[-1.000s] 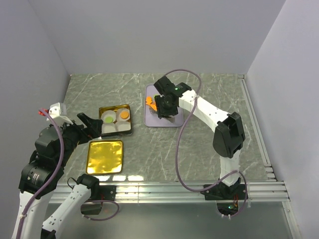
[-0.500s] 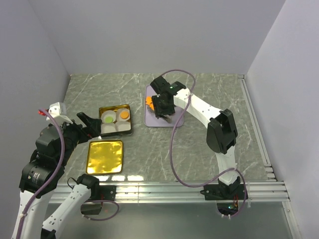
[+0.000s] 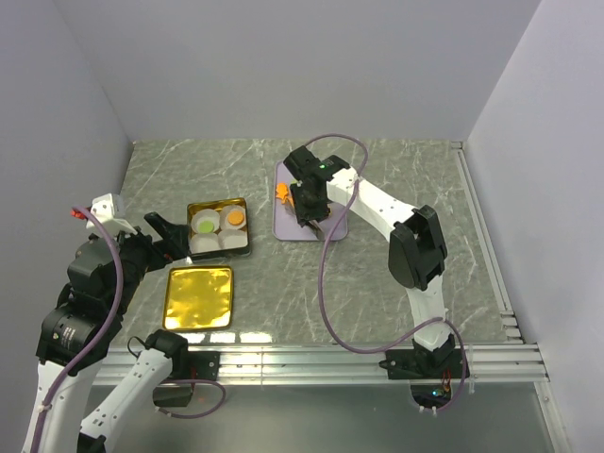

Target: Pack the cookies

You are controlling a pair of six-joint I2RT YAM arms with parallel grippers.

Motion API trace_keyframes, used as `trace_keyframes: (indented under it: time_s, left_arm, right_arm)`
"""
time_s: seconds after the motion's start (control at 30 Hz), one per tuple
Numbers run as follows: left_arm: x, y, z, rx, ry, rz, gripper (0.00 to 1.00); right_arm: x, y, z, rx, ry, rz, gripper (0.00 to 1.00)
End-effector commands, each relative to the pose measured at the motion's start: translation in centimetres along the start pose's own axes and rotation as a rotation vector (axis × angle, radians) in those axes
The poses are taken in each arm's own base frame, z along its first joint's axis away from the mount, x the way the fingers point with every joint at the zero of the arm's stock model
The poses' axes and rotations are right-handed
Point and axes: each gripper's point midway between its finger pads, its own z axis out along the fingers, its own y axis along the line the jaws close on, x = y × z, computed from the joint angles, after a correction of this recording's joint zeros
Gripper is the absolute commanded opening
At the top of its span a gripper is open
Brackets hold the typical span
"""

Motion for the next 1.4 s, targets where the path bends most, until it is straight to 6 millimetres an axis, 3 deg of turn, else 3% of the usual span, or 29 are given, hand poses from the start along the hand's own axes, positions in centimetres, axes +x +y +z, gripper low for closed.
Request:
trace_keyframes:
  time_s: [0.0, 0.17, 0.37, 0.53, 0.63, 1.1, 1.37]
  left_arm:
    - [-1.1, -0.4, 0.3, 0.012, -0.044, 0.011, 0.99]
    - [-1.0, -0.6, 0.4, 0.019, -0.039, 0.012, 0.99]
    - [-0.9, -0.7, 0.4, 0.028, -0.035, 0.009, 0.99]
    - [-0.8, -1.0, 0.3, 0.044, -0.03, 0.007, 0.99]
    - [-0.9, -1.2, 0.3, 0.052, -0.034, 0.007, 1.0]
    - [-0.6, -1.9, 0.1, 0.091, -0.013, -0.006, 0.99]
    - [-0.5, -1.7, -0.4, 0.093, -0.015, -0.019, 0.99]
  right_arm:
    - [-1.0, 0.1, -1.7, 0.004, -0.043, -0.001, 0.4]
    - [-1.6, -0.1, -3.4, 0.005, -0.073, 0.008, 0.36]
    - [-3.2, 0.2, -7.3, -0.015, -0.171, 0.034, 0.34]
    - [-3.8, 2.6, -10.6, -0.068, -0.222, 0.009, 0.34]
    - [-3.0, 5.1, -11.9, -0.115, -0.233, -0.032, 0.34]
    - [-1.2, 13.6, -14.9, -0.309, -0.259, -0.148, 0.33]
    - [-0.1, 16.5, -14.1, -0.354, -0.236, -0.201, 0.33]
